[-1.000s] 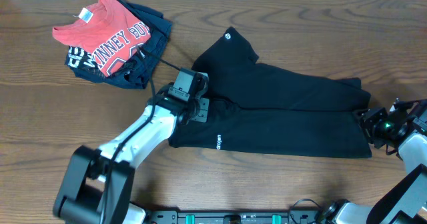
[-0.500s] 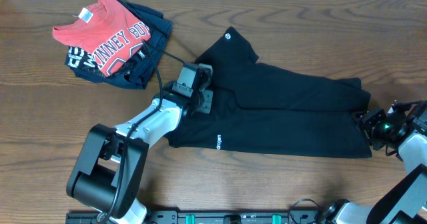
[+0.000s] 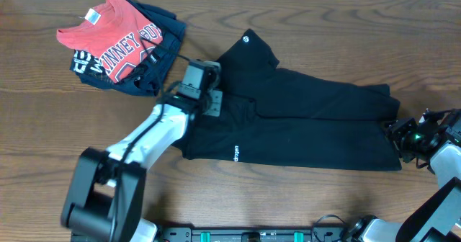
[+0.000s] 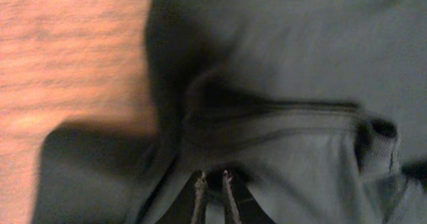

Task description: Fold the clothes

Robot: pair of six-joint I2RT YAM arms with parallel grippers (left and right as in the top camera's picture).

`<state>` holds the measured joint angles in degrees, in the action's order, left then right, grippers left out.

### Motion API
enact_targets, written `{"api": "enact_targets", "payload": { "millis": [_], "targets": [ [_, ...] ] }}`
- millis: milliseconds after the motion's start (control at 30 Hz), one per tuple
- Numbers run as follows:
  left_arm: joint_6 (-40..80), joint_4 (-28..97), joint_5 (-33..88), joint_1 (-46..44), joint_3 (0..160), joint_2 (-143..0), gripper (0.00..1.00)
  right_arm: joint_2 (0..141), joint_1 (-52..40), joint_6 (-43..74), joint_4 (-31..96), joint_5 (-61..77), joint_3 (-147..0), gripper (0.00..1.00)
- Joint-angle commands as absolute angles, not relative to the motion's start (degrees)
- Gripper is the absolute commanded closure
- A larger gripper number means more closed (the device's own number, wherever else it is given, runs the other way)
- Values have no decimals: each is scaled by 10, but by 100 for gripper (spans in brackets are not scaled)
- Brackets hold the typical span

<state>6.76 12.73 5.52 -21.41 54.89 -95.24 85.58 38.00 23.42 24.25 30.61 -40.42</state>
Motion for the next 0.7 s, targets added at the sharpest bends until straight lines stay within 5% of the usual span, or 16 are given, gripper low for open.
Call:
{"api": "enact_targets", "payload": {
  "millis": [0, 667],
  "targets": [
    [60, 160, 60, -210, 563, -935, 87, 849, 382, 226, 243, 302, -403, 60],
    [80, -48, 195, -210, 569, -1035, 86, 849, 382, 226, 251, 302, -403, 60]
  ]
}}
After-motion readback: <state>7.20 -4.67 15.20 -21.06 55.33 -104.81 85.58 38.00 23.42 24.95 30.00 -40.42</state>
